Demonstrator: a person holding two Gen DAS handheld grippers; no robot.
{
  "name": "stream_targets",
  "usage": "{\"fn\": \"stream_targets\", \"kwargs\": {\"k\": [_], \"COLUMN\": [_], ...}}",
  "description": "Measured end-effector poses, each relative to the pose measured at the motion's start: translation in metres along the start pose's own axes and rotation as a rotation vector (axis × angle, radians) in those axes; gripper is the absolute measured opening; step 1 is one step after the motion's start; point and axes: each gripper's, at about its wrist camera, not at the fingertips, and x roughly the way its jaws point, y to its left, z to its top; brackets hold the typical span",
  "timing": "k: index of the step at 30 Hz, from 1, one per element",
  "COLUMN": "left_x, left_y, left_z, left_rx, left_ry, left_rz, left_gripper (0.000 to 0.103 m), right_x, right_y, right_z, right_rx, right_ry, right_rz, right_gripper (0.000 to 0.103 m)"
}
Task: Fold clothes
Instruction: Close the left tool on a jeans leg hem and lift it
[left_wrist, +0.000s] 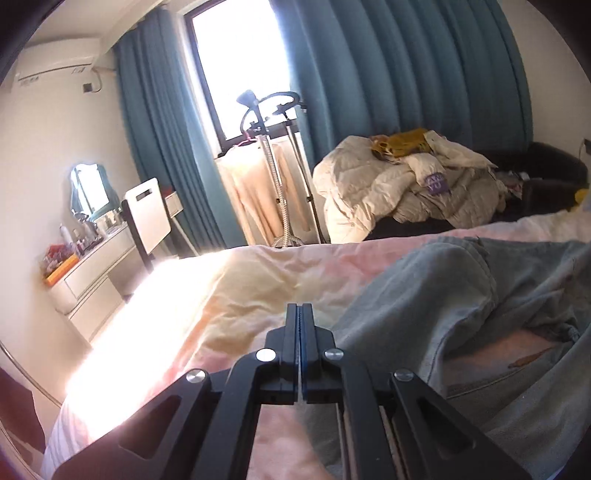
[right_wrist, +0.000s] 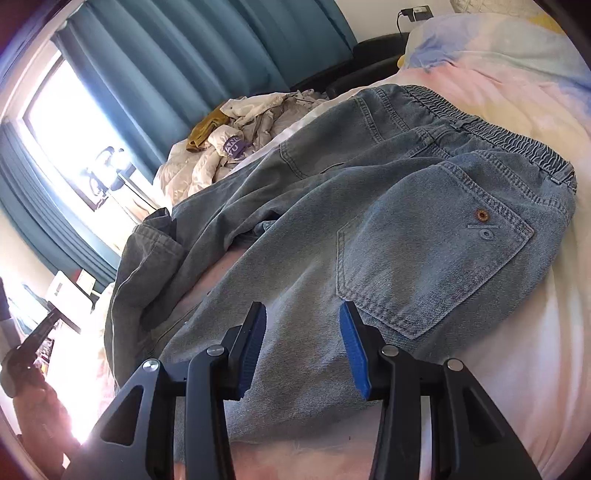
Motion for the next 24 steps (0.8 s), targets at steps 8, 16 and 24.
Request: {"fn": "stream_targets", "kwargs": {"k": [8, 16, 24], "left_x": [0.011, 0.011, 0.030], "left_y": [0.006, -0.067, -0.130], "left_z": [-0.030, -0.026, -0.025], "left_rx": [0.033, 0.195, 0.382], "left_ry": [0.065, 0.131, 0.176], "left_rz": [-0.158, -0.494, -0.499], "left_gripper": [0.000, 0.023, 0.061], "right_x": [-0.002, 0.010, 0.022], "right_y": [0.018, 0.022, 0.017], "right_z": [-0.008, -0.012, -0.014], "right_rx": [-0.057, -0.070, -0.037], "right_ry": [0.012, 0.045, 0.086], "right_rz": [-0.019, -0.035, -0.008], "right_gripper": [0.042, 0.042, 0.042]}}
